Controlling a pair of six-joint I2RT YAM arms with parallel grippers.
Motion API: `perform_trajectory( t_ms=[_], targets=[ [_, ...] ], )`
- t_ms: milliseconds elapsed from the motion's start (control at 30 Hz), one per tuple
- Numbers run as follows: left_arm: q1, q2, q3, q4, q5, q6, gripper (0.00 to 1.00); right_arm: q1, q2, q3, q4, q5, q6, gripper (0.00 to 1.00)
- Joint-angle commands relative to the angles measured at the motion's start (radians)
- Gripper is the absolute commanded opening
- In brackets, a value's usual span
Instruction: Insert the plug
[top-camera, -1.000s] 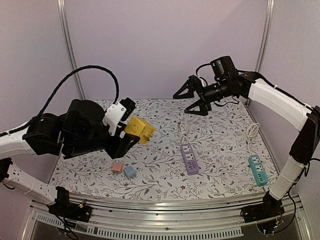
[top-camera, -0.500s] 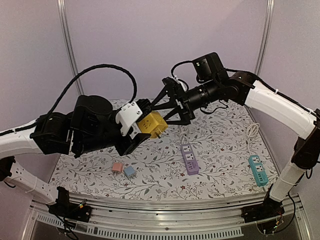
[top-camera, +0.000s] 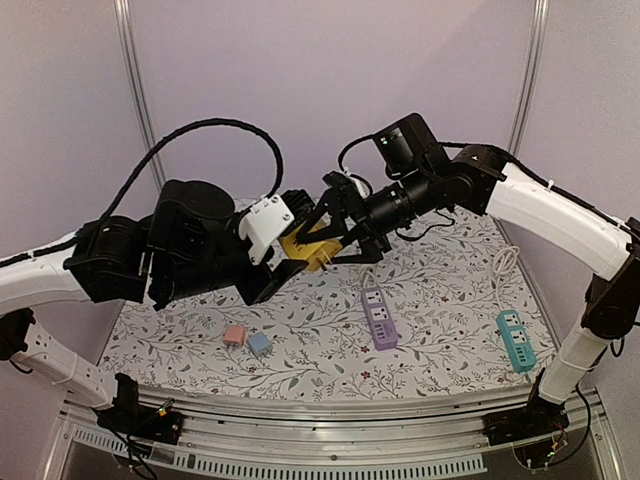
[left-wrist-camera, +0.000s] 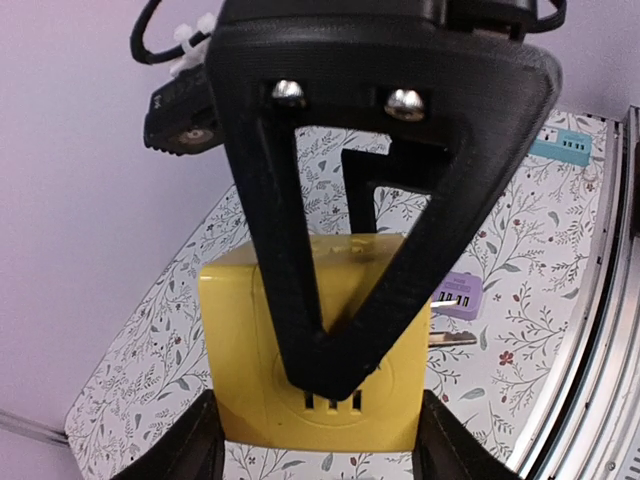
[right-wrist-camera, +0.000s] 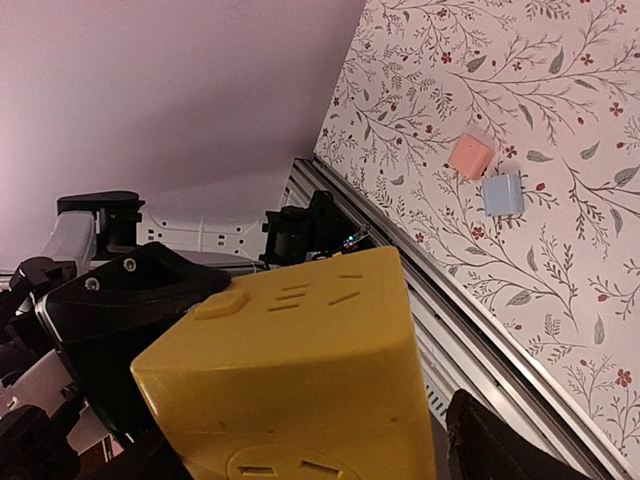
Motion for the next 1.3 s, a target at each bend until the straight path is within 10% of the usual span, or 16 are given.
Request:
perform_trajectory(
  t_ms=[0, 533, 867, 1267],
  targets=[
    [-0.018, 0.015, 0.037, -0.036, -0.026, -0.020, 0.34, 0.014, 0.013, 0.040, -0.053, 0.074, -0.001, 0.80],
    [-0.021, 0.000, 0.034, -0.068, 0.001, -0.023, 0.44, 0.040, 0.057, 0.090, -0.063, 0.086, -0.014, 0.43],
    [-0.021, -0.064, 0.022, -0.097, -0.005, -0.031, 0.98, 0.042, 0.028, 0.073, -0.065, 0.214, -0.028, 0.32],
    [0.011, -0.204, 0.011, -0.214, 0.103, -0.290, 0.99, 0.041, -0.112, -0.104, 0.070, 0.477, -0.216, 0.28]
  ],
)
